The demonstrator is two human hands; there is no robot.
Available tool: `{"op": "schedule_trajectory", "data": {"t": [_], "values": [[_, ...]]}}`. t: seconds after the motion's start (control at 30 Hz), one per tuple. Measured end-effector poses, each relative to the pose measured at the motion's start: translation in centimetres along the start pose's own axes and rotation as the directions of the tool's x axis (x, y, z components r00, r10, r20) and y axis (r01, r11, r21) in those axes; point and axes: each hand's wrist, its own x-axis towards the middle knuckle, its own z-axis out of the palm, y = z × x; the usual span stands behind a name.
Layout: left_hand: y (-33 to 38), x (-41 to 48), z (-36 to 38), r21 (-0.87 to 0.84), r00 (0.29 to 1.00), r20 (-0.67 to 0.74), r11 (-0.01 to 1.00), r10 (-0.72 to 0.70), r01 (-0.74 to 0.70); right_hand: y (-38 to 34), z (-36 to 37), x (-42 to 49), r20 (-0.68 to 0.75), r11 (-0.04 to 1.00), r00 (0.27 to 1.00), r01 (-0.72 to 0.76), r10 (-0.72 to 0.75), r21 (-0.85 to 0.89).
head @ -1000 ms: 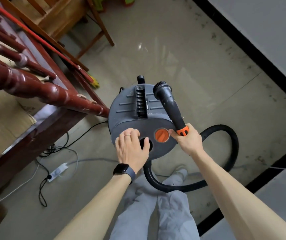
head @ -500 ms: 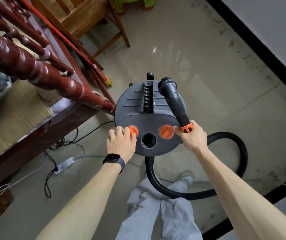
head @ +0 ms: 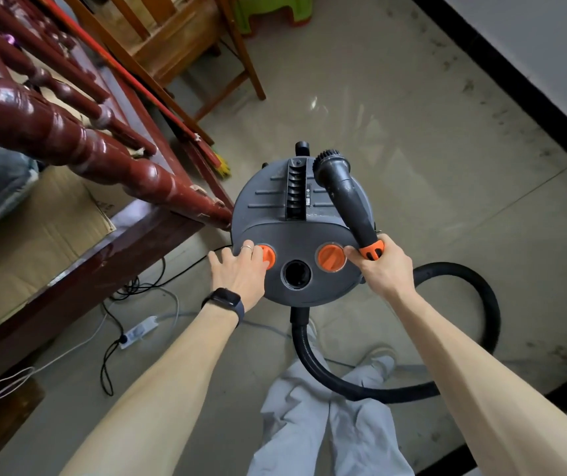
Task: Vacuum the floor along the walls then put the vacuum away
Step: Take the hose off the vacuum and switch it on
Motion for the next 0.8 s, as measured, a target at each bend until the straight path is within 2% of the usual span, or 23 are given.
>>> {"op": "schedule_trajectory", "data": {"t": [0.07, 0.23, 0.4, 0.53, 0.6, 0.7, 0.8], "values": [[-0.2, 0.3, -0.3, 0.022, 0.999, 0.047, 0.999, 0.027, -0.028, 0.1, 0.0, 0.1, -0.009, 1.0, 1.0, -0.001, 0.0, -0.001], [0.9, 0.3, -0.9, -0.008, 0.989, 0.136, 0.998, -0.059, 0.061, -0.1, -0.3, 0.1, -0.004, 1.0, 1.0, 0.01, -0.01, -0.02], [1.0, 0.9, -2.8, -0.028, 0.942, 0.33, 0.997, -0.058, 0.072, -1.0, -2.8, -0.3, 0.067, 0.998, 0.998, -0.012, 0.017, -0.064], [1.1, 1.5, -6.1, 0.008, 0.864, 0.5, 0.998, -0.061, 0.066, -3.4, -8.5, -1.3, -0.114, 1.0, 0.993, -0.005, 0.004, -0.005], [1.9, 2.1, -9.3, -0.041, 0.867, 0.498, 0.997, -0.031, 0.059, -6.3, -12.4, -1.7, -0.22, 0.998, 0.975, 0.026, -0.015, 0.048], [3.9, 3.6, -16.0, -0.268, 0.913, 0.393, 0.964, 0.11, -0.001, -12.3, -18.7, -2.8, -0.35, 0.987, 0.933, 0.123, -0.081, 0.1], [6.6, 5.4, -24.6, -0.554, 0.937, 0.24, 0.828, 0.254, -0.082, -18.7, -24.7, -4.8, -0.438, 0.959, 0.886, 0.241, -0.154, 0.148]]}}
